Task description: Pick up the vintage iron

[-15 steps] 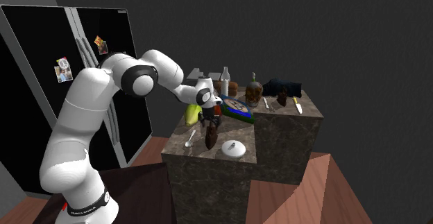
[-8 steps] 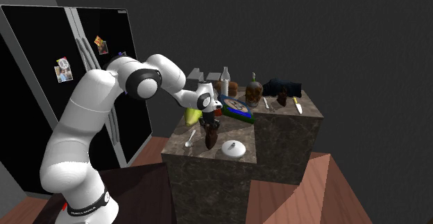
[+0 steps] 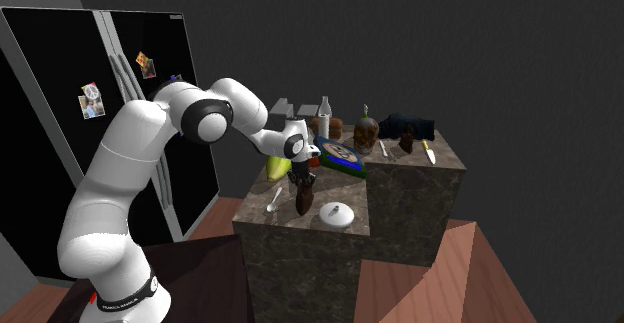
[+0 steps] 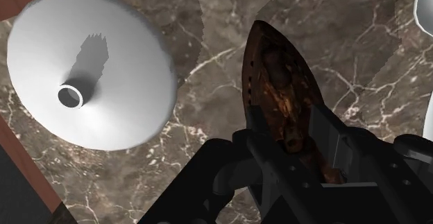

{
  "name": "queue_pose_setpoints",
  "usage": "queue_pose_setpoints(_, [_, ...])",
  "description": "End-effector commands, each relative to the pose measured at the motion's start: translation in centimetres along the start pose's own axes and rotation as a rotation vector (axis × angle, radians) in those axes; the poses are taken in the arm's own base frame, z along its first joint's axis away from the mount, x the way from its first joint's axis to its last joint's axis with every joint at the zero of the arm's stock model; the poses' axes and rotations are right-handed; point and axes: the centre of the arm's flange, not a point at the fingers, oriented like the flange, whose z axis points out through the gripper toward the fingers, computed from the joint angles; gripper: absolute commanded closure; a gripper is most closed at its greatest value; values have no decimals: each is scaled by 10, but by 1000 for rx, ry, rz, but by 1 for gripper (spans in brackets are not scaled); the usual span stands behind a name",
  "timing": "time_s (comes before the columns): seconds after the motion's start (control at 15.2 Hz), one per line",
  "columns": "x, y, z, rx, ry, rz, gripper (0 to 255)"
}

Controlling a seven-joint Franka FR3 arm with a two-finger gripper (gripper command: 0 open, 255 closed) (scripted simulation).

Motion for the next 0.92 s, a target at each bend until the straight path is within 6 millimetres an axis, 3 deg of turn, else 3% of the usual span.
queue_pose_setpoints(0.0, [0, 0, 2, 0, -1, 0, 255])
queue_pose_setpoints(0.86, [3, 4, -67, 0, -1, 0, 255])
